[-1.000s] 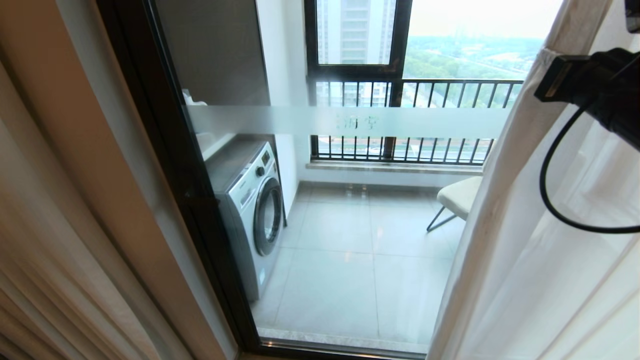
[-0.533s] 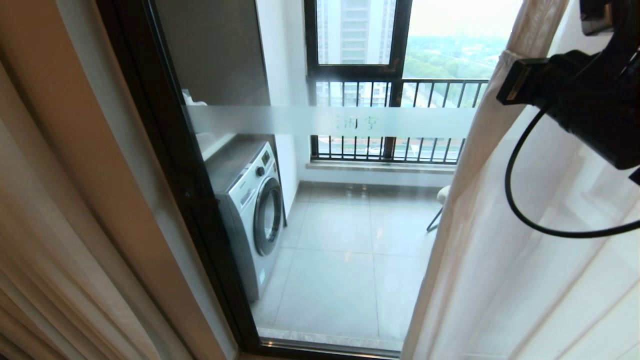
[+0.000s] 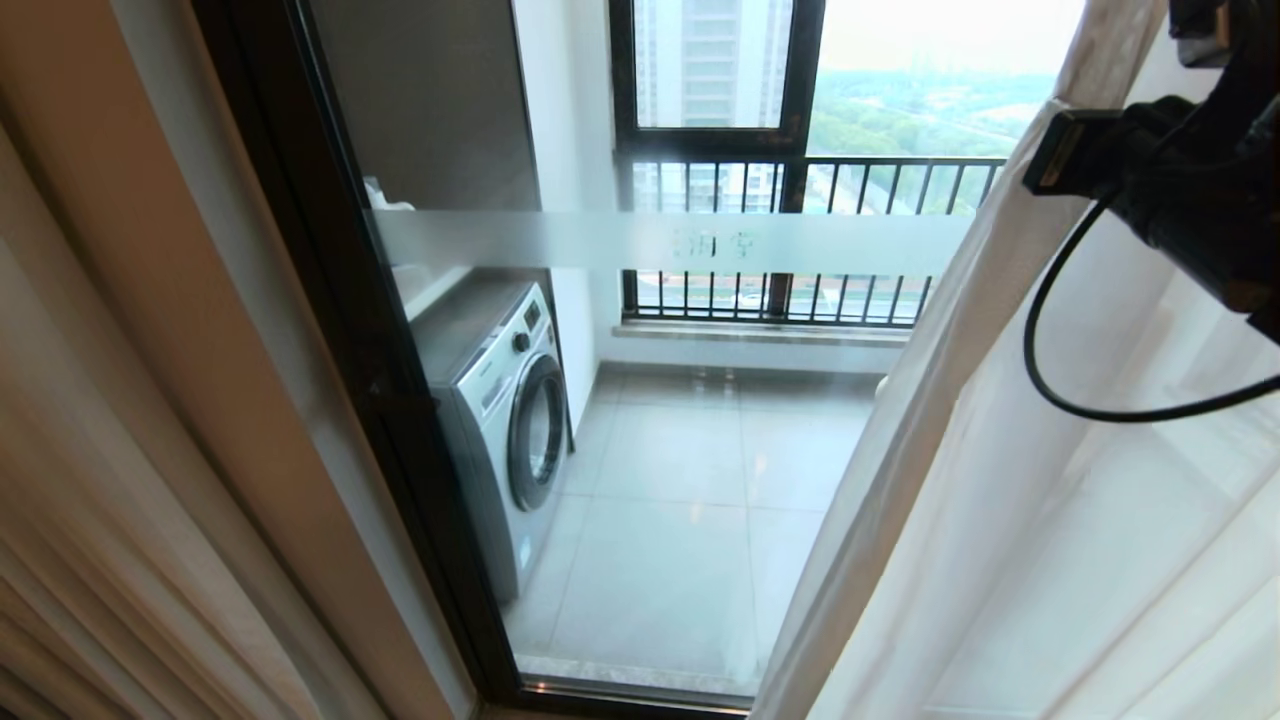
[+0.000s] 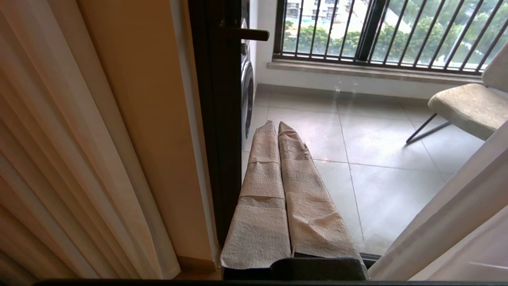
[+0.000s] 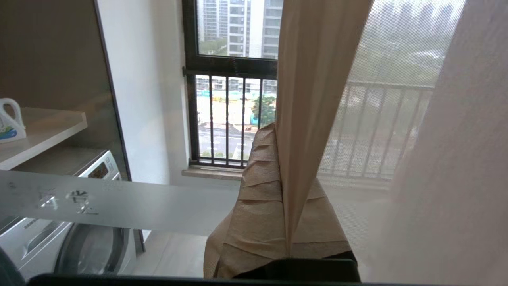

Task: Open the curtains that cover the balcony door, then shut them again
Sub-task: Close the inner curtains on both sides

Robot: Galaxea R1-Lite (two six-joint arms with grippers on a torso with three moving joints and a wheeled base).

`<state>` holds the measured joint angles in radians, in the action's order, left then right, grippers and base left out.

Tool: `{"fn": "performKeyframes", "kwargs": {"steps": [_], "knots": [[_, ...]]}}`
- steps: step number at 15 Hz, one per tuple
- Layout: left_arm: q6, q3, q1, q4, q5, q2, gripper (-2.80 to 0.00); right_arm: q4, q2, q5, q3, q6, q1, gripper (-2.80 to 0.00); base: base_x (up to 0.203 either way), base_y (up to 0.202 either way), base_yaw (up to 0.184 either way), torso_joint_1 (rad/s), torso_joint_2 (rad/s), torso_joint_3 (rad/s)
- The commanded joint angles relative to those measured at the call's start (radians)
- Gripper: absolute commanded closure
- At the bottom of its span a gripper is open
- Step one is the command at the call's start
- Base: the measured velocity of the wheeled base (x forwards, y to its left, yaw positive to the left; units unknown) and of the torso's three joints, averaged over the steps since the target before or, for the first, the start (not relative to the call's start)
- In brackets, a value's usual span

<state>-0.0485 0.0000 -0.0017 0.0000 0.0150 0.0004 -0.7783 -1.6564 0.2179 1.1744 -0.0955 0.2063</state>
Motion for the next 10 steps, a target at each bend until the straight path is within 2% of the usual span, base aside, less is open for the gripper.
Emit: {"fn": "performKeyframes", "kwargs": {"steps": [1, 8, 9, 10], "knots": [[-0.001, 0.000, 0.000, 0.000, 0.000, 0.000, 0.00, -0.021, -0.011, 0.000, 0.050, -0.001, -0.041, 0.00, 0.000, 0.000, 0.000, 0.000, 0.00, 0.000], [-0.001, 0.000, 0.000, 0.000, 0.000, 0.000, 0.00, -0.026, -0.012, 0.000, 0.065, -0.032, -0.070, 0.00, 0.000, 0.000, 0.000, 0.000, 0.00, 0.000], [-0.001, 0.000, 0.000, 0.000, 0.000, 0.000, 0.00, -0.026, -0.006, -0.001, 0.058, -0.032, -0.071, -2.80, 0.000, 0.000, 0.000, 0.000, 0.00, 0.000], [-0.001, 0.000, 0.000, 0.000, 0.000, 0.000, 0.00, -0.026, 0.002, -0.002, 0.054, -0.032, -0.073, -2.80, 0.000, 0.000, 0.000, 0.000, 0.00, 0.000]]}}
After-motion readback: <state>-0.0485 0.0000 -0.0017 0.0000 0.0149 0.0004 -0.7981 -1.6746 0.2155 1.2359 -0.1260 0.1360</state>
